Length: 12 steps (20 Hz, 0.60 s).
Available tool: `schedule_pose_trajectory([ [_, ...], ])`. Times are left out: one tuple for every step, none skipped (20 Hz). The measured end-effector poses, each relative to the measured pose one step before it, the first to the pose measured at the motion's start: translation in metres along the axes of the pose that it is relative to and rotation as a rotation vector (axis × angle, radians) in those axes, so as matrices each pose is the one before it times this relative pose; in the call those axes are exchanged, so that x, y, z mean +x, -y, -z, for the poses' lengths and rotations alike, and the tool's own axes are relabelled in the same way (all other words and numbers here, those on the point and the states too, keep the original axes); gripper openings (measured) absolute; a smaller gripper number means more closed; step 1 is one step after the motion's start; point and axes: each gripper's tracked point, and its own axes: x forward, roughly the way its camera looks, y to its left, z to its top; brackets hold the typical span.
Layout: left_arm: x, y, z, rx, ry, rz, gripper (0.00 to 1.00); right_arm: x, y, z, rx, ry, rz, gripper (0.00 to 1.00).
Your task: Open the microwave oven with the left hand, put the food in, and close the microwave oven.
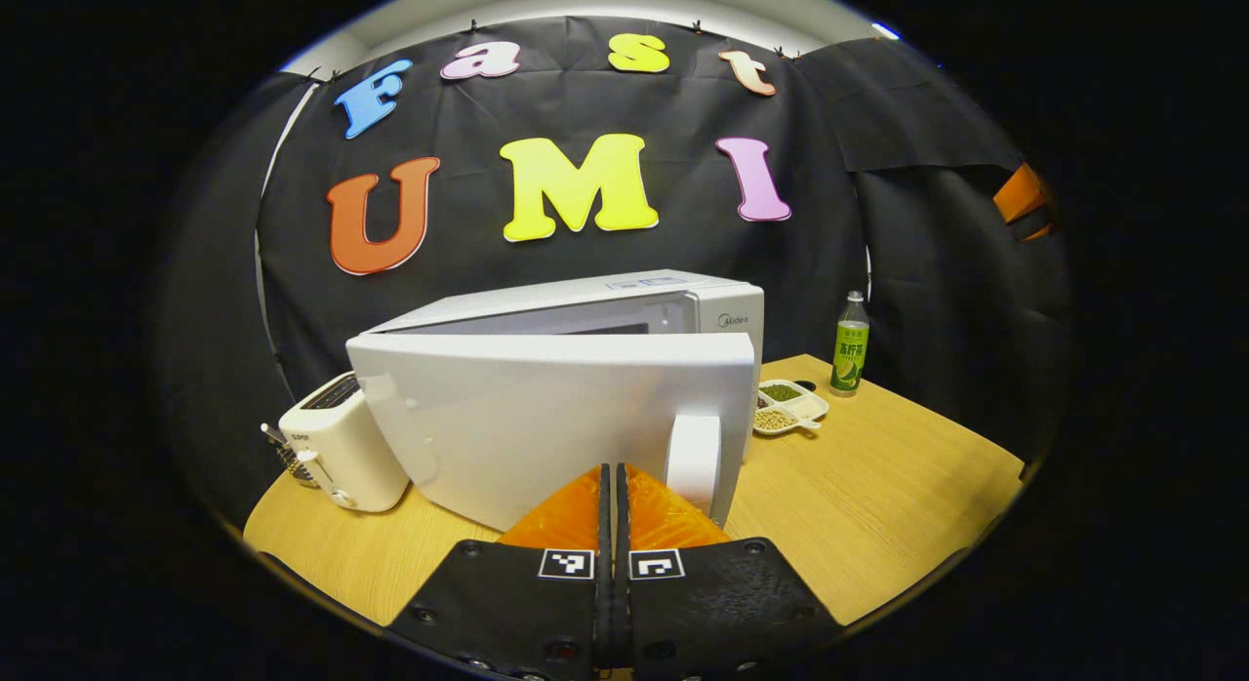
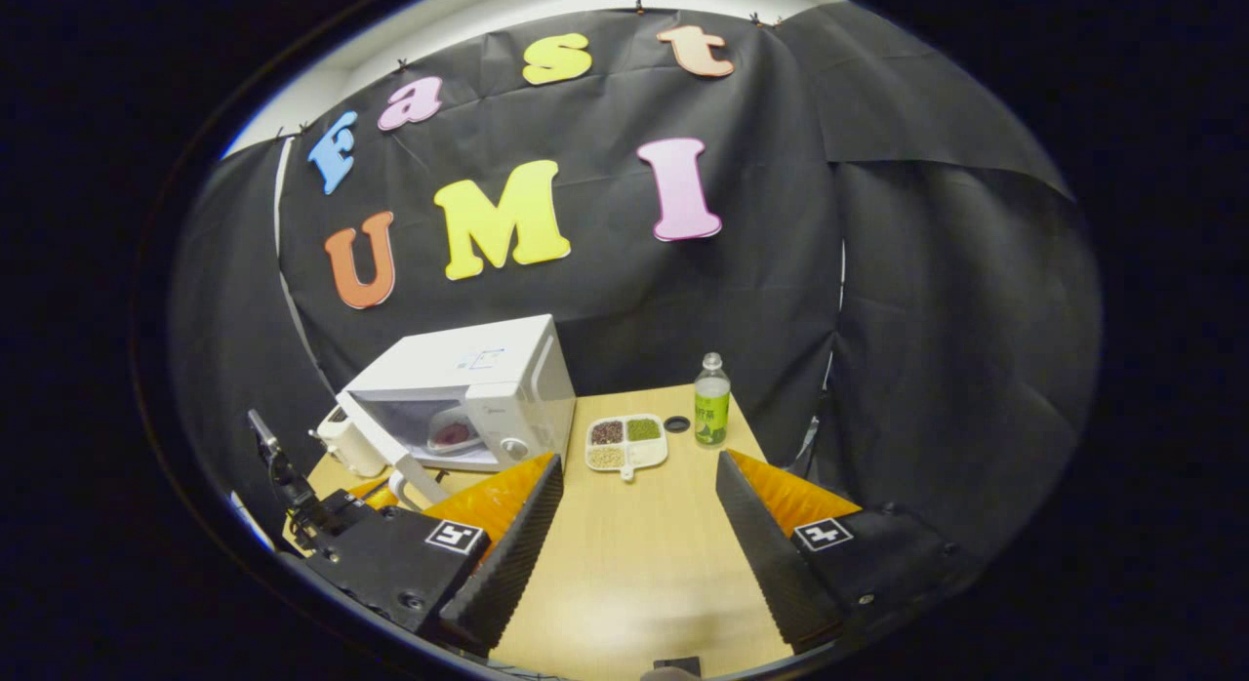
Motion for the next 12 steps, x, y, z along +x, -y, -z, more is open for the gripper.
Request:
schedule_pose_trajectory([
  [0.00667,0.00268,-0.00085,-0.00309,0.00018,0.00253,0.00,0.00091,0.00078,-0.00105,0.00711,0.00020,-0.00170,1.00],
  [0.00694,0.00288,-0.00171,-0.00318,0.00165,0.00364,0.00,0.00142,0.00169,-0.00132,-0.00174,-0.00101,0.00245,0.91],
  [0.00748,0.00130,-0.00013,-0.00189,-0.00398,0.00341,0.00,0.00203,0.00150,-0.00085,-0.00262,0.00018,0.00002,1.00],
  [0.00816,0.00133,-0.00006,0.00108,-0.00491,0.00137,0.00,0.00218,-0.00080,-0.00023,0.00436,-0.00625,-0.00175,1.00],
  [0.00635,-0.00022,-0.00097,-0.00420,-0.00063,-0.00692,0.00,0.00157,-0.00268,0.00025,0.01027,-0.00650,-0.00899,0.91],
  [0.00712,-0.00009,-0.00159,-0.00723,0.00099,-0.00366,0.00,0.00186,-0.00137,0.00039,0.00600,-0.00669,-0.00499,1.00],
  [0.00654,0.00025,-0.00141,-0.00605,0.00400,-0.00222,0.00,0.00289,0.00037,0.00017,0.00442,-0.00281,-0.00232,1.00],
  [0.00686,0.00075,-0.00255,-0.00146,0.00021,-0.00670,0.00,0.00126,-0.00013,0.00000,0.00258,-0.00315,0.00054,1.00],
  [0.00632,0.00232,-0.00125,-0.00689,0.00144,0.00414,0.00,0.00242,0.00061,-0.00025,0.00071,-0.00072,0.00002,1.00],
  [0.00532,0.00336,-0.00171,-0.00878,0.00387,0.00430,0.00,0.00201,-0.00090,0.00023,0.00028,-0.00201,-0.00197,1.00],
  [0.00519,0.00183,-0.00088,-0.00501,-0.00062,0.00280,0.00,0.00096,-0.00036,0.00101,0.00002,-0.00491,-0.00103,1.00],
  [0.00422,0.00041,-0.00093,-0.00177,0.00227,-0.00262,0.00,0.00001,-0.00126,-0.00106,0.00030,0.00018,-0.00355,1.00],
])
